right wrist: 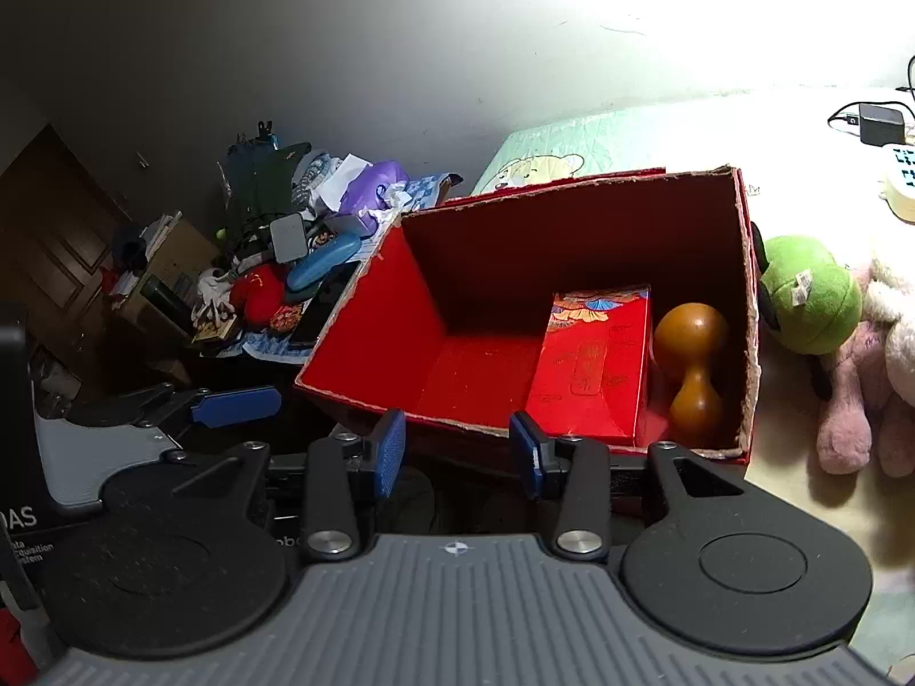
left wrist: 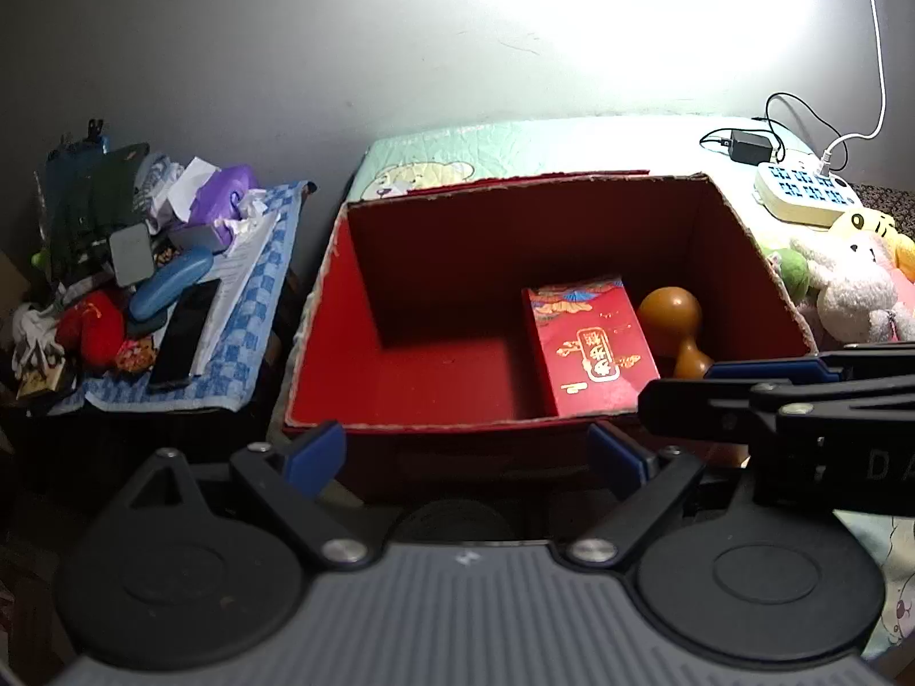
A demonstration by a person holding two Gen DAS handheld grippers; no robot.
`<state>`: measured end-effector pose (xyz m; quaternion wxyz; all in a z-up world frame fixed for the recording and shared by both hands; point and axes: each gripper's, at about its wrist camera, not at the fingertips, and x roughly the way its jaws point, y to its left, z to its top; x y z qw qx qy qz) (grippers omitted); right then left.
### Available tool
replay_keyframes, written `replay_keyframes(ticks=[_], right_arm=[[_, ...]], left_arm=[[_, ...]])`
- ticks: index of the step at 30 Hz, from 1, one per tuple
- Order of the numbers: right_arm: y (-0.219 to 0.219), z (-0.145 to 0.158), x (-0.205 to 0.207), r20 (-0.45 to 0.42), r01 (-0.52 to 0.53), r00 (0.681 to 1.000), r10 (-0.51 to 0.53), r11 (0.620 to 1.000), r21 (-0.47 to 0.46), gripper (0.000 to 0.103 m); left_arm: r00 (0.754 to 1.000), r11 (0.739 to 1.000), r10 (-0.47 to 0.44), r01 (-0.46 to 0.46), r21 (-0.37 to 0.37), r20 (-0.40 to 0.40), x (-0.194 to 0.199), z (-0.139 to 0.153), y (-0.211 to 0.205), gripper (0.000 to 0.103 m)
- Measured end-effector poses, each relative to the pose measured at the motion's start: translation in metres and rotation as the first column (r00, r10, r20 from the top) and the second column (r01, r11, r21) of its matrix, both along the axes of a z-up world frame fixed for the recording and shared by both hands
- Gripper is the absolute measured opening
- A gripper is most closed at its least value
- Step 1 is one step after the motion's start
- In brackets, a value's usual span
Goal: Organize objects
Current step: 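Open the right gripper and withdraw it from the red box, then move the right gripper toward the beige strap beside the tape roll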
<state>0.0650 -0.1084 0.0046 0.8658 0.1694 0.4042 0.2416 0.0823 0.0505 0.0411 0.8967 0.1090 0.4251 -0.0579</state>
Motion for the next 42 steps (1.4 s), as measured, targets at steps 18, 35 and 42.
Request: replay_keyframes(ticks=[18,35,42], right_arm=[[-0.011,-0.039,-0.021,-0.125,-0.006,0.992,0.004,1.0,-0.019,0.044],[0.002,-0.068,-0.027,-0.252,-0.037,0.967,0.031,0.999,-0.018,0.044],[0.019,-0.081,-0.021,-0.297,-0.067,0.953,0.057,0.997,-0.024,0.045]], left_arm=[[0.992,0.997,0.066,-0.062,0.039,-0.107,-0.021,-0.04,-0.005,0.092],[0.983,0.99,-0.001,-0.024,-0.139,-0.182,-0.052,-0.06,0.042,0.088],[0.983,0.975,-0.083,0.047,-0.217,-0.162,-0.059,-0.059,0.041,0.087]])
